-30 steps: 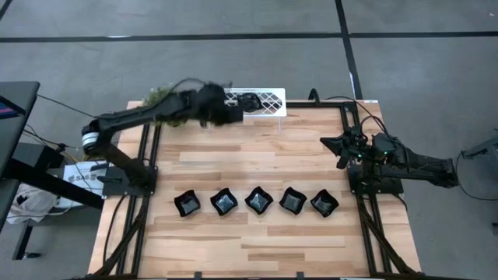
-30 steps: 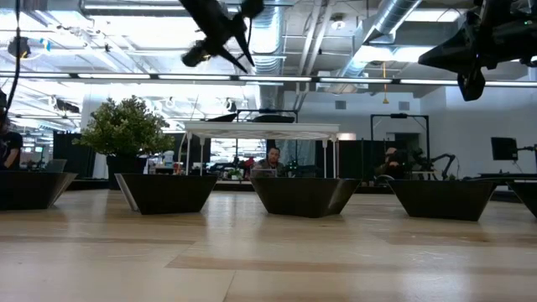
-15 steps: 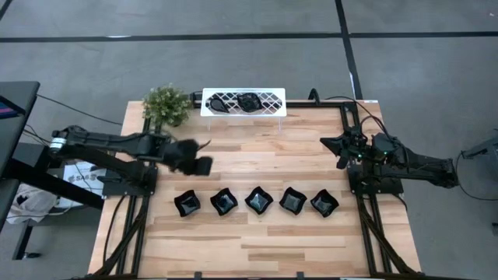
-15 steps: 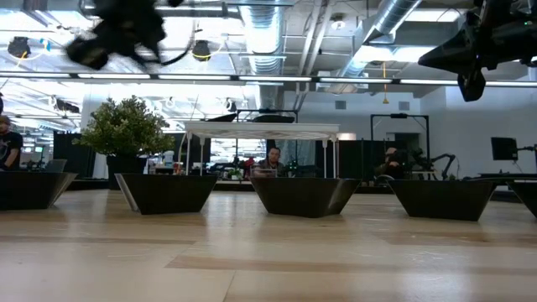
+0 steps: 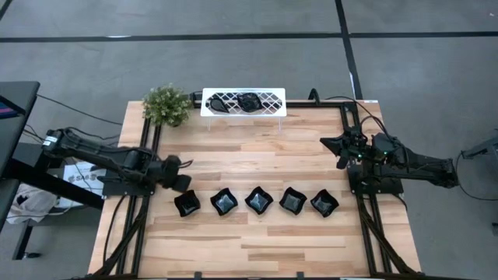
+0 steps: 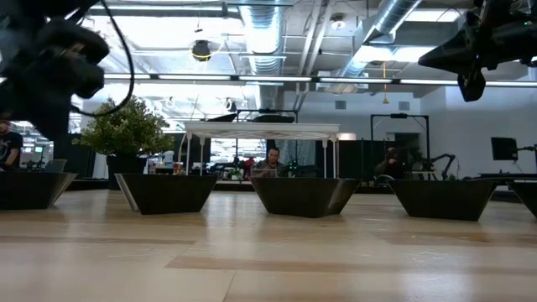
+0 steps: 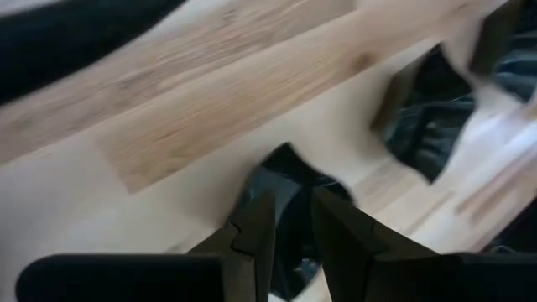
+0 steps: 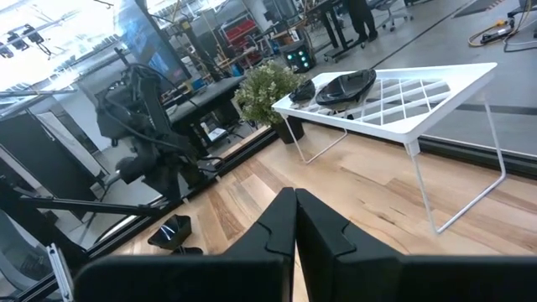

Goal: Pick & Place Mini shaped plates
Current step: Put the black distorted square plate on the shelf

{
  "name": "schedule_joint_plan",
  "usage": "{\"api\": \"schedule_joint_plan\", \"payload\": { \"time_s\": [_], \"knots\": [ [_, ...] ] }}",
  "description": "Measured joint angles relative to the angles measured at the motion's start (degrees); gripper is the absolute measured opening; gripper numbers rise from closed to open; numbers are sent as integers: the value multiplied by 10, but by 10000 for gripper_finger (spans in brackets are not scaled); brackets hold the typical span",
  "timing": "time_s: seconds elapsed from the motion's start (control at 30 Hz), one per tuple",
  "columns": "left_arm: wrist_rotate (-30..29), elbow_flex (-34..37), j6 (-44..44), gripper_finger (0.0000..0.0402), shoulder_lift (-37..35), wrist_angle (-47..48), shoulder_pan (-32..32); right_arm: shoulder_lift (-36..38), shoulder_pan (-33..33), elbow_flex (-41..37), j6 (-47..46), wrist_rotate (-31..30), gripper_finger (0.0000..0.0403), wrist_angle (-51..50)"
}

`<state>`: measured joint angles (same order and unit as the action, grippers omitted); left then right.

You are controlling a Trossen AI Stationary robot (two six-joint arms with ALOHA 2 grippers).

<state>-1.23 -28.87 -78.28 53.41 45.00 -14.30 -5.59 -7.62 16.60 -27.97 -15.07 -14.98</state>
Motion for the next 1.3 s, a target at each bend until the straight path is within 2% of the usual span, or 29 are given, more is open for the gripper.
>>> {"api": "schedule_joint_plan", "payload": {
  "time_s": [0.13,0.53,0.73,0.97,1.3],
  "knots": [
    [1,28,8,81,-14,0,-7,0,0,0,0,0,1,0],
    [7,60,105,81,-14,-4,-7,0,0,0,0,0,1,0],
    [11,64,134,81,1,-20,-7,0,0,0,-1,0,1,1],
    [15,64,153,81,32,-93,-7,0,0,0,-1,0,1,0],
    [45,64,156,81,90,-94,-7,0,0,0,-1,0,1,0]
  ]
}}
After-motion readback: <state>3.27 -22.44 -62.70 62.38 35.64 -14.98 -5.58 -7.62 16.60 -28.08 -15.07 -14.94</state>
